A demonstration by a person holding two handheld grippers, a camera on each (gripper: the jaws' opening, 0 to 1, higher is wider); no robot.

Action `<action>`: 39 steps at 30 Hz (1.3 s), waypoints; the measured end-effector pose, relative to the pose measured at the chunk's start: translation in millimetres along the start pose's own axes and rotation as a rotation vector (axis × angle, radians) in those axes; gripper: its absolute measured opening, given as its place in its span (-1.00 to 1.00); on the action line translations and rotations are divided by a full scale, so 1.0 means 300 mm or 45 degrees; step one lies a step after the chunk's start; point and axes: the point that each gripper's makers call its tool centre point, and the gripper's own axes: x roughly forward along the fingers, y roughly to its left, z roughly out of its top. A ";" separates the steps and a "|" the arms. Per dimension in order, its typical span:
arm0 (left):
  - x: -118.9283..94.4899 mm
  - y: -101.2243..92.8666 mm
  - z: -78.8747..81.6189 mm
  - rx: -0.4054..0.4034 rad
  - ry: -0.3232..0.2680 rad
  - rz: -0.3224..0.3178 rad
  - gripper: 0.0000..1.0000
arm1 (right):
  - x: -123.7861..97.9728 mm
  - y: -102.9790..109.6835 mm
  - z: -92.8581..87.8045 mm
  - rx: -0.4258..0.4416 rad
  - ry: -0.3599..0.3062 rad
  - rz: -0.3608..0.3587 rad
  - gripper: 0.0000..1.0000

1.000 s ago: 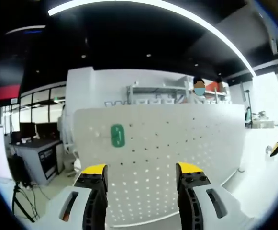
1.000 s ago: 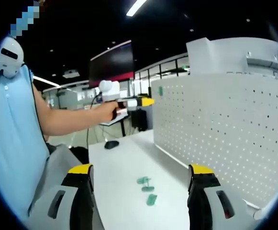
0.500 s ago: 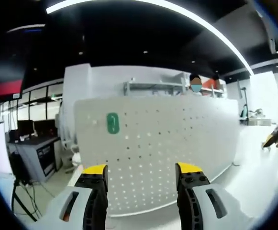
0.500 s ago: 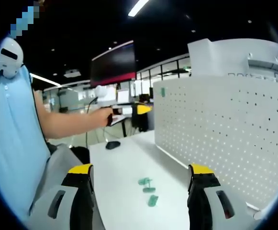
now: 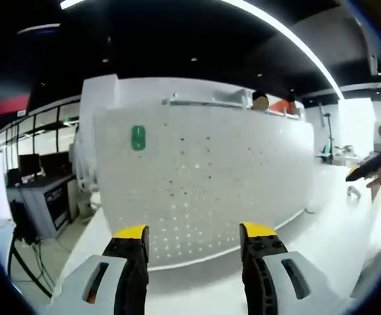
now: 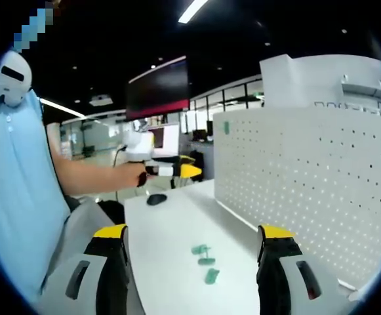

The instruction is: Insert the hook assembly into the mounting plate slot until the hook locks in place.

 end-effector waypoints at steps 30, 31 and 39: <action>-0.031 -0.076 -0.084 -0.032 0.061 -0.088 0.08 | 0.039 -0.004 -0.064 0.043 0.046 0.015 0.57; -0.031 -0.079 -0.088 -0.033 0.063 -0.092 0.08 | 0.042 -0.007 -0.070 0.048 0.047 0.014 0.57; -0.033 -0.091 -0.091 -0.030 0.067 -0.108 0.06 | 0.060 -0.012 -0.114 0.083 0.074 0.013 0.55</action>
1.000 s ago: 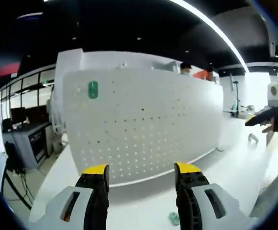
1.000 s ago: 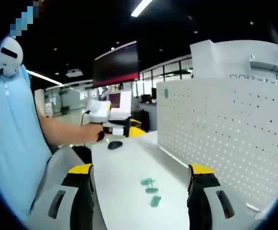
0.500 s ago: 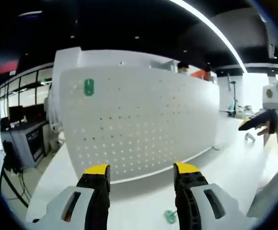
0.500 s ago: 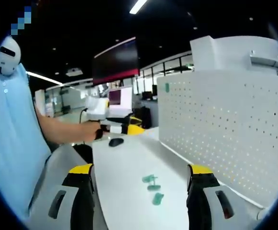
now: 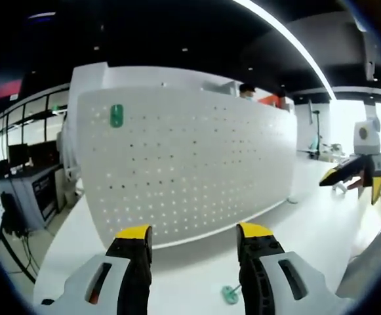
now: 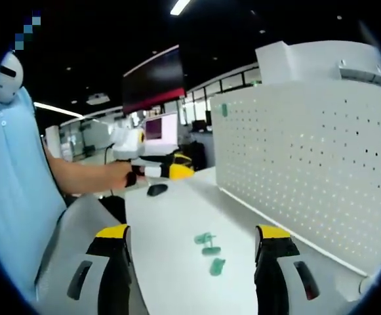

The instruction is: Insert the hook assembly into the mounting plate slot until the hook locks in place.

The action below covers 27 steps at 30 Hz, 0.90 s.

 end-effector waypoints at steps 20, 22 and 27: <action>0.017 -0.063 -0.112 0.020 0.128 -0.059 0.04 | -0.002 -0.005 -0.014 0.010 0.010 -0.012 0.54; 0.021 -0.075 -0.132 0.027 0.154 -0.071 0.04 | -0.006 -0.008 -0.013 0.008 0.008 -0.017 0.54; 0.035 -0.108 -0.178 0.044 0.221 -0.108 0.04 | -0.017 -0.016 -0.010 0.008 -0.002 -0.027 0.54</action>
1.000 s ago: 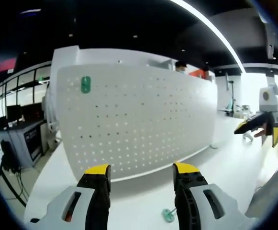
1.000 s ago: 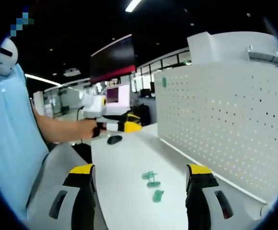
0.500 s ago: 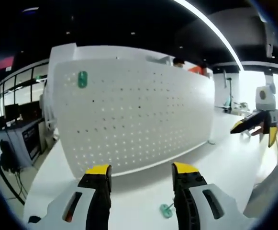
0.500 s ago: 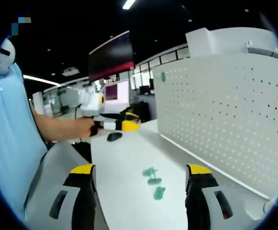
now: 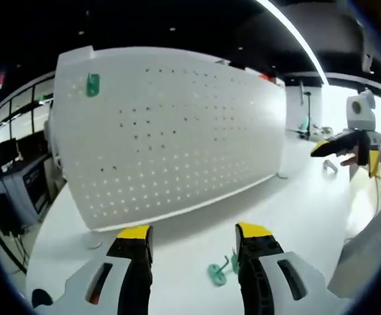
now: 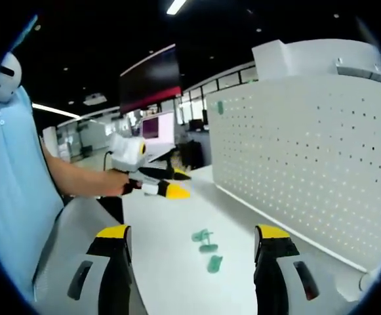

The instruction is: Insert the hook assembly into the mounting plate slot until the hook locks in place.

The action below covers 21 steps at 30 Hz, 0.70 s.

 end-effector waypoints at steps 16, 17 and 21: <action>0.045 -0.081 -0.127 0.077 0.188 -0.106 0.02 | -0.039 -0.037 -0.004 0.019 -0.033 -0.062 0.55; 0.047 -0.084 -0.133 0.081 0.197 -0.111 0.01 | -0.040 -0.037 -0.005 0.020 -0.033 -0.063 0.55; 0.063 -0.091 -0.154 0.099 0.224 -0.113 -0.02 | -0.043 -0.038 -0.009 0.025 -0.035 -0.066 0.55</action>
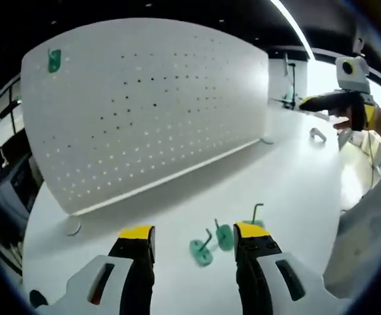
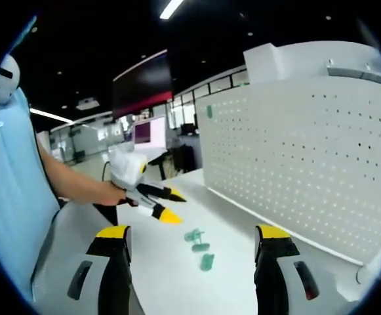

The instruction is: Insert the hook assembly into the mounting plate slot until the hook locks in place.

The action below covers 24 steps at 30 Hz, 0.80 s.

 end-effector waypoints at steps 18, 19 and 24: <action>0.093 -0.033 -0.074 0.068 0.109 -0.002 -0.29 | -0.006 -0.021 -0.009 0.013 0.006 -0.012 0.55; 0.097 -0.034 -0.077 0.075 0.115 -0.003 -0.30 | -0.007 -0.020 -0.009 0.014 0.007 -0.011 0.54; 0.117 -0.037 -0.084 0.089 0.135 -0.001 -0.36 | -0.010 -0.023 -0.011 0.015 0.009 -0.012 0.54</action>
